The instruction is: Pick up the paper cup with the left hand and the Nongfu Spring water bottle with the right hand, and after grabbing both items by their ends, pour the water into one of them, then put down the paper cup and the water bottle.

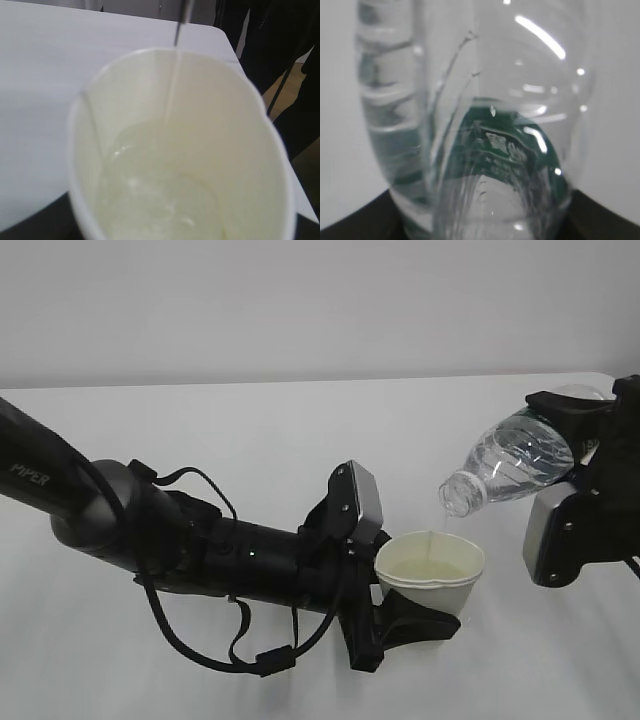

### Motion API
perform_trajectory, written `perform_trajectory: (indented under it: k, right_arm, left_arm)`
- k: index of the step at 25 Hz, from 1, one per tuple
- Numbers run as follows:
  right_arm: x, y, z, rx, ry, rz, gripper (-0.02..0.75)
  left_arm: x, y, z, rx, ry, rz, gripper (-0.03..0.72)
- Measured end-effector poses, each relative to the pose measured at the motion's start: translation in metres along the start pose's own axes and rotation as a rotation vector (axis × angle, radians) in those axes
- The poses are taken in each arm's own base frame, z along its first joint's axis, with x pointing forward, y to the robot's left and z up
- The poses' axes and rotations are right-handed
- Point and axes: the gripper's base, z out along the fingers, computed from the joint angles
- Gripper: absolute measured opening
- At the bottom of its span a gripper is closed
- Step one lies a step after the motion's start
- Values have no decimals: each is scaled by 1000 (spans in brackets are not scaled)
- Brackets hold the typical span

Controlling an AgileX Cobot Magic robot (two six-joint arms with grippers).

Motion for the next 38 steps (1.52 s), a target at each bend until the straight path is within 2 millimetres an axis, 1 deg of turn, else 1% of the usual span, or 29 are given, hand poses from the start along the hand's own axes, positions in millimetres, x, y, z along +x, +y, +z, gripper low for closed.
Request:
perform_trajectory:
  k: [38]
  right_arm:
    - [-1, -1, 0, 6, -16, -8, 419]
  left_arm:
    - [0, 0, 0, 0, 0, 0, 428]
